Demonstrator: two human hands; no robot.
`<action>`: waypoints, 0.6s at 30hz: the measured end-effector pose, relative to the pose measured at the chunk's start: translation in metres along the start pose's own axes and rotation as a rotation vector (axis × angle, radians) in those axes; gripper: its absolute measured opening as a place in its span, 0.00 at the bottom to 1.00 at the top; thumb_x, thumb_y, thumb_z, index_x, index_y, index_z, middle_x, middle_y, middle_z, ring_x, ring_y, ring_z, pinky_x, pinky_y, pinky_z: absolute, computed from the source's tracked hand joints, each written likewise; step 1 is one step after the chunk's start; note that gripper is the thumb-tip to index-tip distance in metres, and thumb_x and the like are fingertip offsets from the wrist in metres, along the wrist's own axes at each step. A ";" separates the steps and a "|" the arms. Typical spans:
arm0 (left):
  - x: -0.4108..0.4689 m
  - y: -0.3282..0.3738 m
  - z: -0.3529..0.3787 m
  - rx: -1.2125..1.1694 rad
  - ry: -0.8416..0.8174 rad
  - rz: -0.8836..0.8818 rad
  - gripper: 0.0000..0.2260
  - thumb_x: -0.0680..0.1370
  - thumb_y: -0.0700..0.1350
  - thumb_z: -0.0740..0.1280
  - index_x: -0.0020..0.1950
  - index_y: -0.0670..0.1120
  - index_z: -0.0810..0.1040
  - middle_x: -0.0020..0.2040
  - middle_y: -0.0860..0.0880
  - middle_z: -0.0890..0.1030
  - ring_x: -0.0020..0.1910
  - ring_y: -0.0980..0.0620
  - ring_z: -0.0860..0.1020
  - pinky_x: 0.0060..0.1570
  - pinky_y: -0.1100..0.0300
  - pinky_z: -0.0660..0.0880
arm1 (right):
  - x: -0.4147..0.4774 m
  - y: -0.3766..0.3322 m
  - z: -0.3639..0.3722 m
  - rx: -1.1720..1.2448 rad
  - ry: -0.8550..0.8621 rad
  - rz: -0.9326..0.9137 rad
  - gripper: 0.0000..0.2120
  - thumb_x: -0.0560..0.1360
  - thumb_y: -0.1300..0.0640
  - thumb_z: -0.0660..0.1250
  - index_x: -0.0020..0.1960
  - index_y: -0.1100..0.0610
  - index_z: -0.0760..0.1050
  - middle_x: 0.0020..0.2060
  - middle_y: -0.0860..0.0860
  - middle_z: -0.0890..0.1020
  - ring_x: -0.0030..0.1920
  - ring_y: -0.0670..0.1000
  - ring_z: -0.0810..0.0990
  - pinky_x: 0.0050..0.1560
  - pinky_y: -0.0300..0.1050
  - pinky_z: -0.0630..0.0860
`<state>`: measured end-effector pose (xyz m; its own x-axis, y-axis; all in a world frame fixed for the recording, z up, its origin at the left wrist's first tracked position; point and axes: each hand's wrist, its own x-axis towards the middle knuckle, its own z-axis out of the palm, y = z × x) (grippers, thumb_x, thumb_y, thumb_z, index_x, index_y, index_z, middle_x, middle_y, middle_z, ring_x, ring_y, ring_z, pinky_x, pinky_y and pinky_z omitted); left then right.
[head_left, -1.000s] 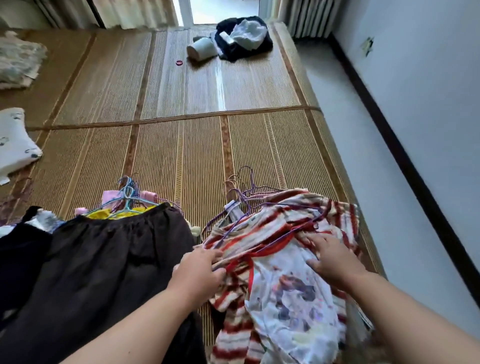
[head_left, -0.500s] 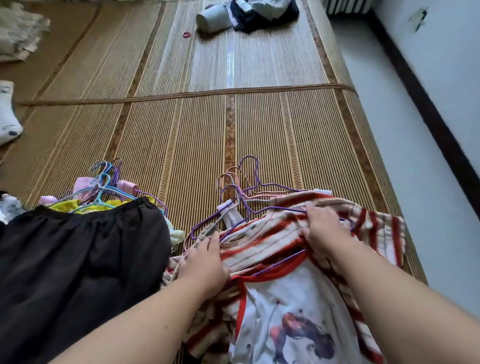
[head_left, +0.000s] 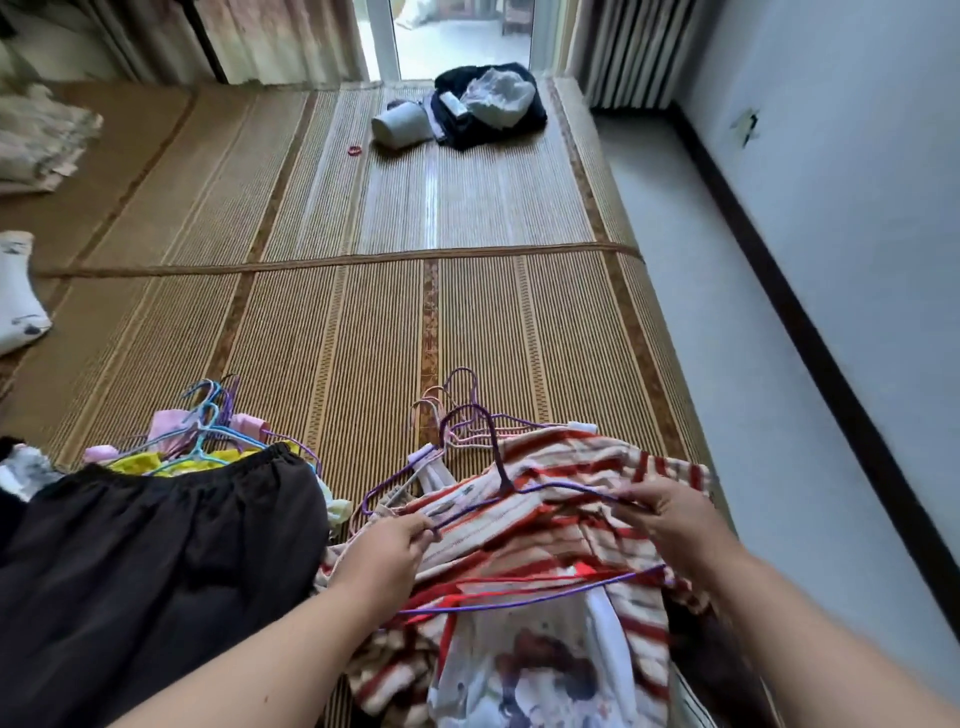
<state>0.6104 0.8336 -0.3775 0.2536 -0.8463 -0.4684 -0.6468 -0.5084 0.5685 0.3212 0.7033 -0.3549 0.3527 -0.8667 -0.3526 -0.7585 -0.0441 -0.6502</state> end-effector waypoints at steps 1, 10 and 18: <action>-0.008 0.010 -0.005 -0.011 -0.008 0.017 0.11 0.80 0.47 0.60 0.40 0.59 0.75 0.33 0.59 0.75 0.35 0.56 0.73 0.33 0.62 0.65 | -0.015 -0.004 -0.012 0.009 0.017 0.008 0.07 0.71 0.56 0.73 0.48 0.48 0.84 0.37 0.38 0.81 0.40 0.36 0.77 0.40 0.26 0.68; -0.105 0.151 -0.052 -0.138 0.038 0.198 0.08 0.78 0.48 0.64 0.50 0.54 0.83 0.41 0.53 0.83 0.41 0.49 0.79 0.41 0.57 0.73 | -0.155 -0.051 -0.139 0.048 0.332 0.068 0.06 0.74 0.55 0.70 0.49 0.51 0.84 0.42 0.46 0.84 0.41 0.40 0.78 0.39 0.31 0.70; -0.174 0.312 -0.067 -0.233 0.031 0.439 0.06 0.78 0.48 0.66 0.46 0.55 0.82 0.28 0.58 0.78 0.19 0.63 0.67 0.22 0.66 0.61 | -0.260 -0.038 -0.267 0.078 0.657 0.061 0.07 0.74 0.53 0.69 0.51 0.50 0.83 0.48 0.48 0.84 0.51 0.49 0.79 0.49 0.40 0.69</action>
<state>0.4126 0.8112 -0.0730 0.0174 -0.9910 -0.1327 -0.5202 -0.1223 0.8452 0.1118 0.7973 -0.0585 -0.1161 -0.9902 0.0770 -0.7161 0.0298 -0.6974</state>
